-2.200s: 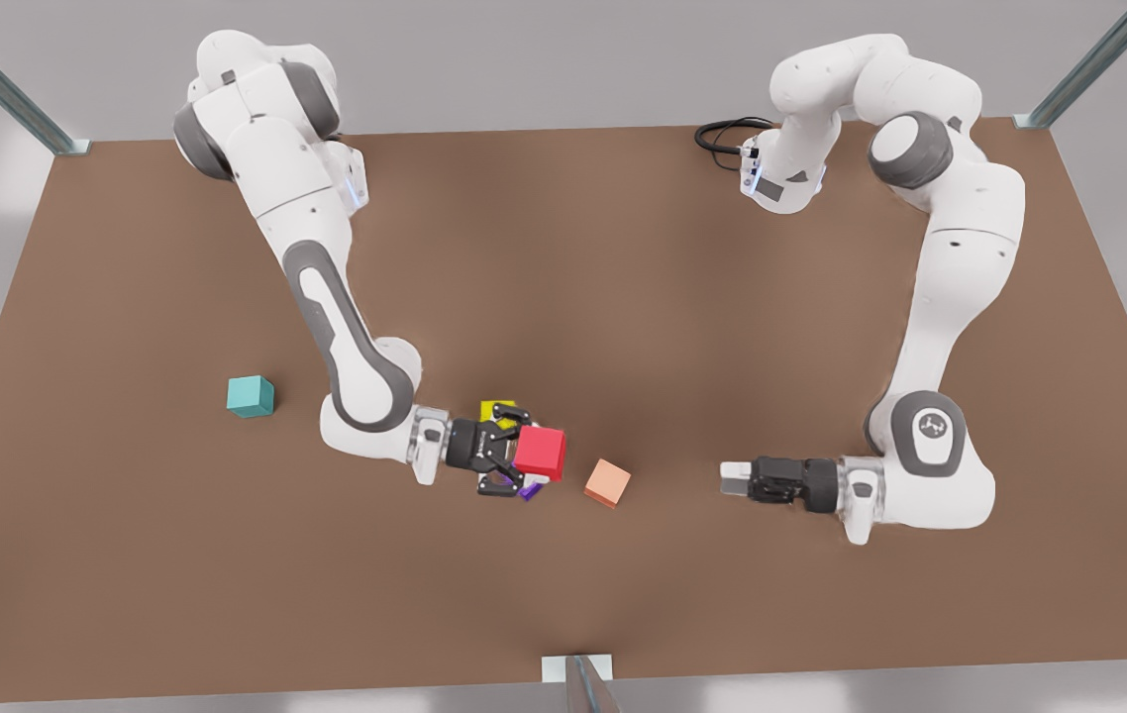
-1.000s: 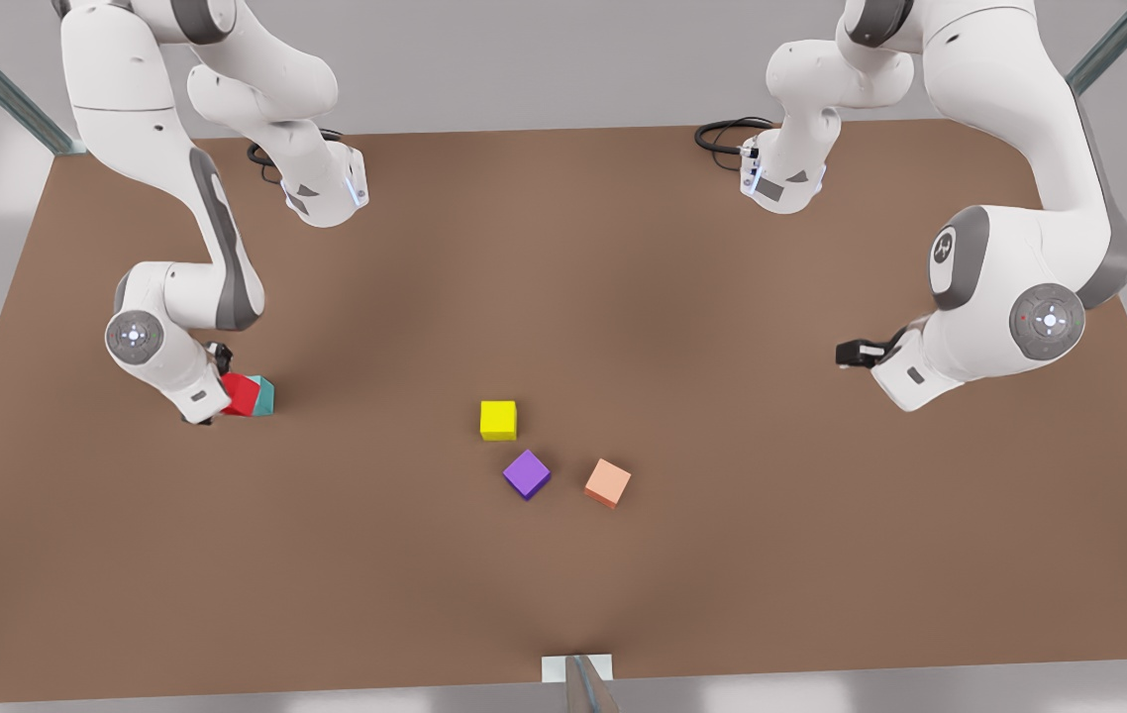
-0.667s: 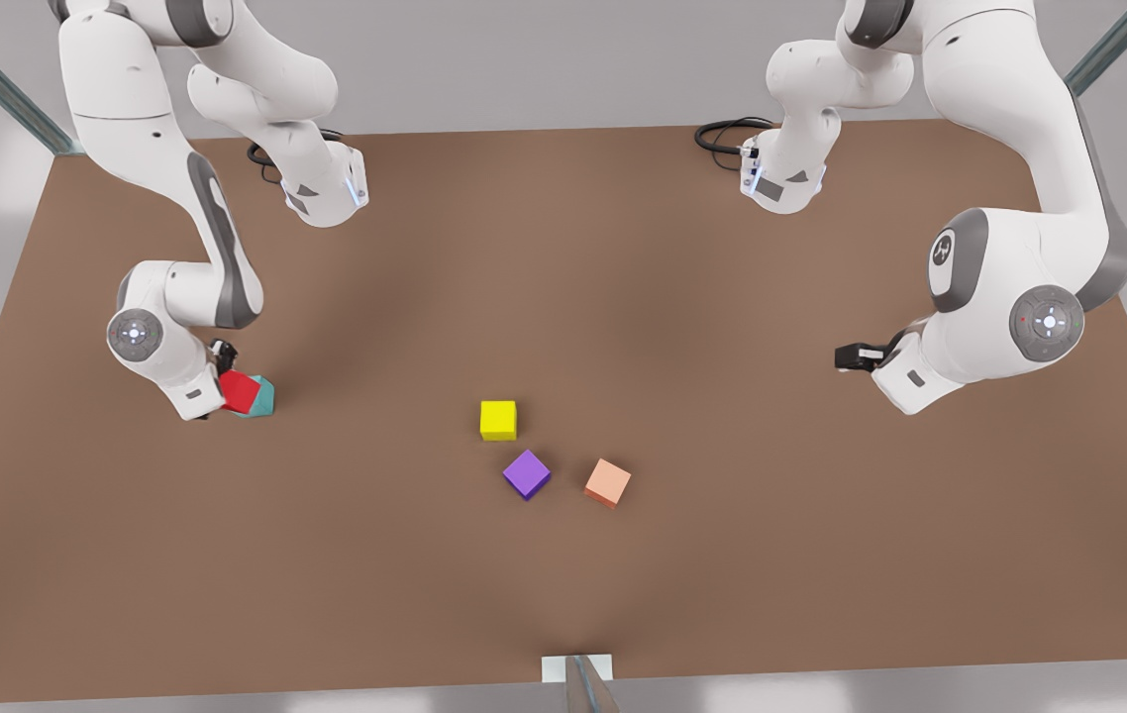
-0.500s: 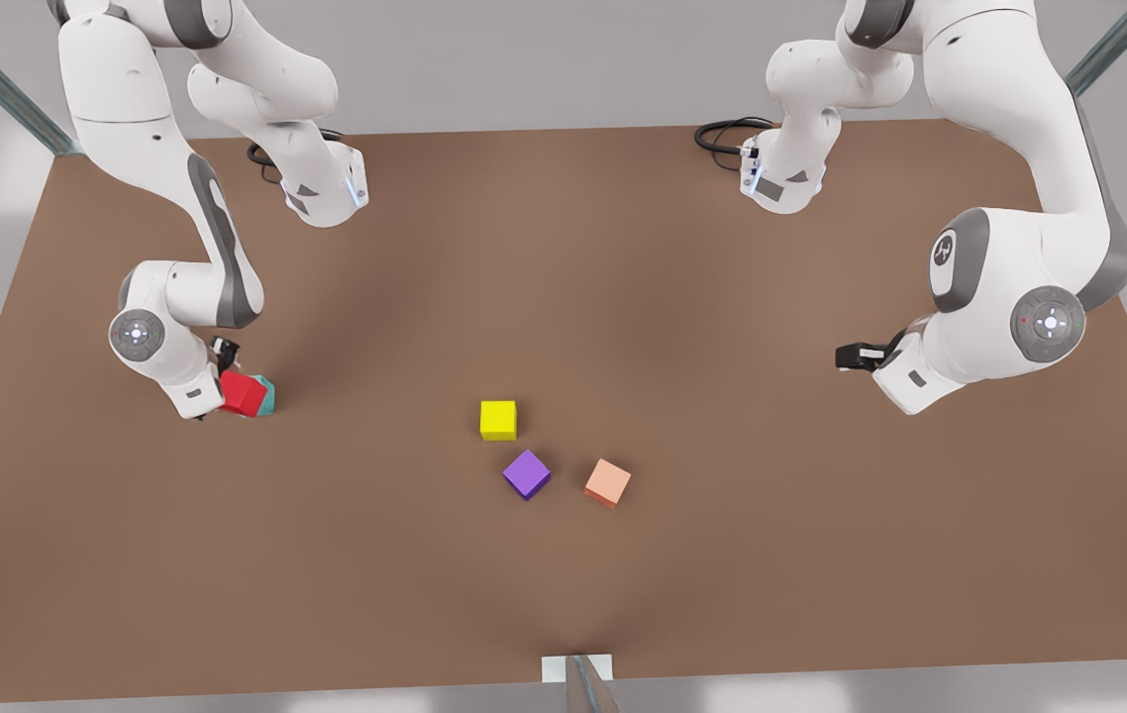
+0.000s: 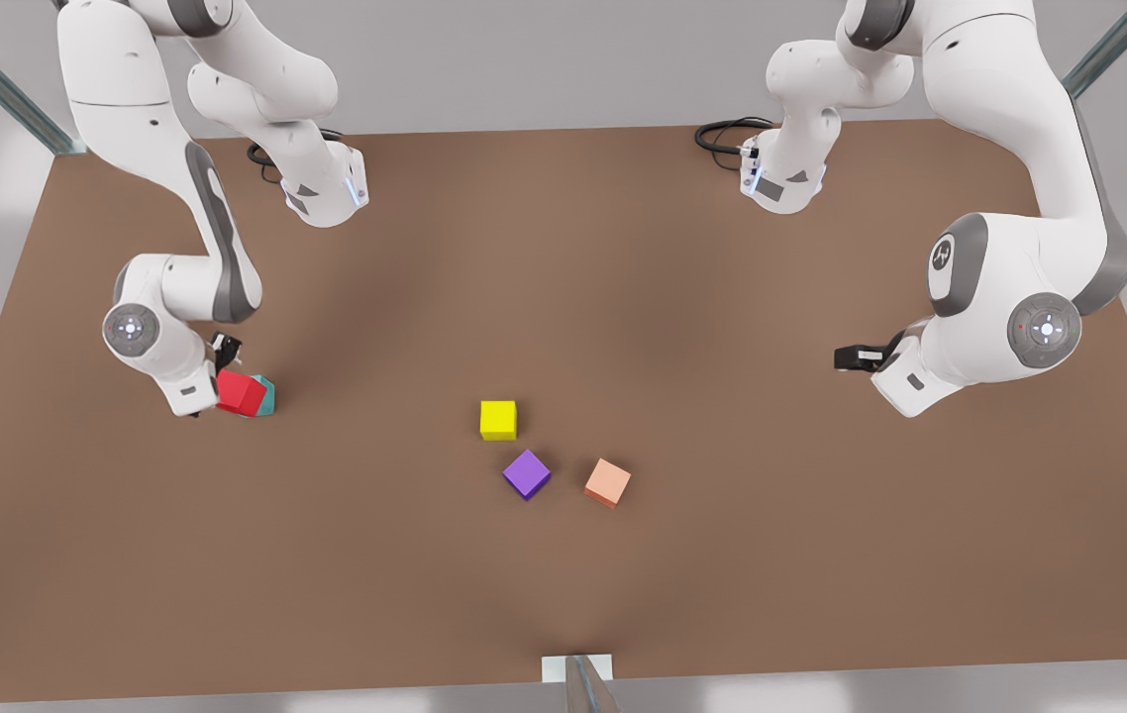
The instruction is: Pick up red wooden cube and pass to hand red wooden cube and place in blue wooden cube
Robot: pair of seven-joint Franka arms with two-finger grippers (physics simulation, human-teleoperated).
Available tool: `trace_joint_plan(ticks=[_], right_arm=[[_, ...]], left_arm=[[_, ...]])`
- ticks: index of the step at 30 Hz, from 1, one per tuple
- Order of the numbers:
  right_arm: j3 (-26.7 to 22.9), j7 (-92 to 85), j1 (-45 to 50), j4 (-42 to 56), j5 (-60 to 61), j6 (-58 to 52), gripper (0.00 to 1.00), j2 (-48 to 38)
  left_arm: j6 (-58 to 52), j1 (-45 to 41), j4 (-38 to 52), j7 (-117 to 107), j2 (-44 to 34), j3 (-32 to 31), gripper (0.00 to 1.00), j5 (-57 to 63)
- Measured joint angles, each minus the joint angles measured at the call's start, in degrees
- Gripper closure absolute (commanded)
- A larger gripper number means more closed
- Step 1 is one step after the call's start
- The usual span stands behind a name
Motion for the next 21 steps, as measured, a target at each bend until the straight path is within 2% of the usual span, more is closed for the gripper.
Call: trace_joint_plan(ticks=[3,5,6,9,11,15,18,21], right_arm=[[0.39,0.41,1.11,1.29,2.18,-3.24,0.0,-2.59],[0.46,0.96,2.89,6.53,5.11,-7.12,0.0,-3.07],[0.46,1.82,3.94,12.39,7.14,-9.75,0.0,-1.14],[0.41,10.07,7.03,42.1,14.32,-17.66,0.0,14.77],[0.38,16.86,8.27,48.74,16.78,-22.42,0.0,16.05],[0.35,28.95,8.93,50.26,15.72,-32.27,0.0,6.9],[0.4,35.83,9.1,42.5,13.04,-36.55,0.0,-2.61],[0.36,41.42,8.44,39.71,11.75,-38.67,0.0,-5.7]], left_arm=[[-0.14,0.0,0.03,-0.11,-0.06,0.0,0.0,0.0],[-0.3,0.02,0.06,-0.17,-0.06,0.0,0.0,0.0],[-0.36,0.06,0.04,-0.2,-0.06,0.0,0.0,0.0],[-0.49,0.09,0.01,-0.28,-0.05,-0.01,0.0,0.0],[-0.58,0.09,0.0,-0.32,-0.01,0.0,0.0,0.0],[-0.79,0.14,0.05,-0.39,-0.03,0.0,0.0,0.02],[-1.43,0.73,0.27,-0.42,-0.19,0.0,0.0,0.05],[-1.99,0.88,0.34,-0.45,-0.25,0.0,0.0,-0.03]])
